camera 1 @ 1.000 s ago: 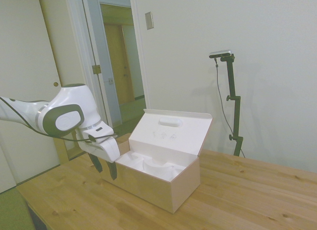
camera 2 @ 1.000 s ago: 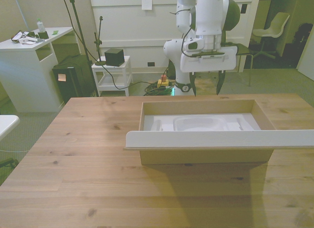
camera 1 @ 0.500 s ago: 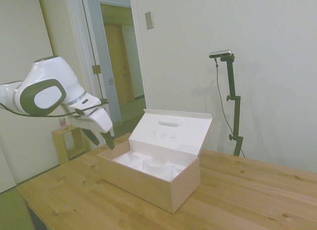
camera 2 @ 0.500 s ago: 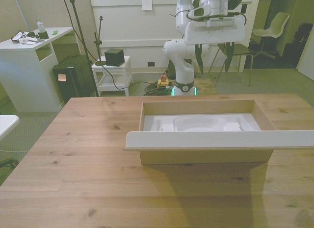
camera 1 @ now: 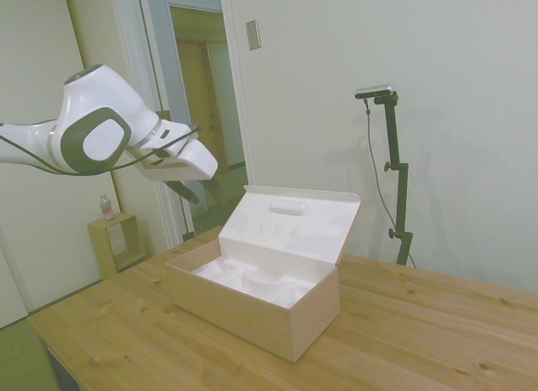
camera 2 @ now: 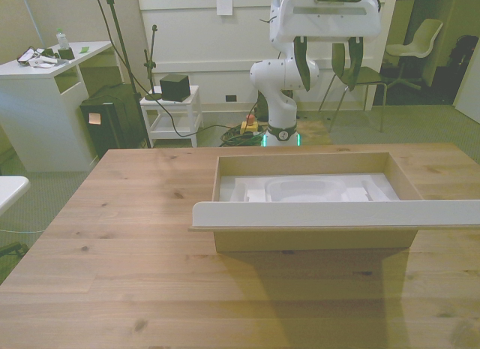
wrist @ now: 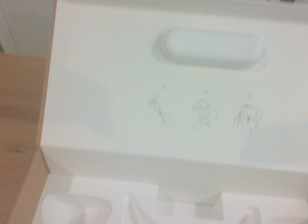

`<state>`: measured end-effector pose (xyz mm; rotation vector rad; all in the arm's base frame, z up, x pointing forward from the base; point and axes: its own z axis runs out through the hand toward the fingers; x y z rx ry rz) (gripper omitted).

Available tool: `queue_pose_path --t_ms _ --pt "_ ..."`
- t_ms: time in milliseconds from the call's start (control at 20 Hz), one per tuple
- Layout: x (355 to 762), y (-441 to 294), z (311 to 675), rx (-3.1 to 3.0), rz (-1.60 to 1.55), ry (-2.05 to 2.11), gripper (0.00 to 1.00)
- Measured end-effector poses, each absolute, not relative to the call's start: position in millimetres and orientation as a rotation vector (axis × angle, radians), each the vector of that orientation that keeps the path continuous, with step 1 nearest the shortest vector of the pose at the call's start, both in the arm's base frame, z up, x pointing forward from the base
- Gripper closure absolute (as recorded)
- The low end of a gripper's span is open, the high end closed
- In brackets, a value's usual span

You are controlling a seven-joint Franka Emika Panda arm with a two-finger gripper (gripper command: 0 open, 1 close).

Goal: Close the box

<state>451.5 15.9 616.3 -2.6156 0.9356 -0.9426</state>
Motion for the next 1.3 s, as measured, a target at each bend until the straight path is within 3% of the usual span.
queue_pose_path --t_ms 750,1300 --pt "573 29 679 -2.562 -1.095 0.878 0.0" --pt "665 51 658 -2.556 -1.149 0.828 0.0"
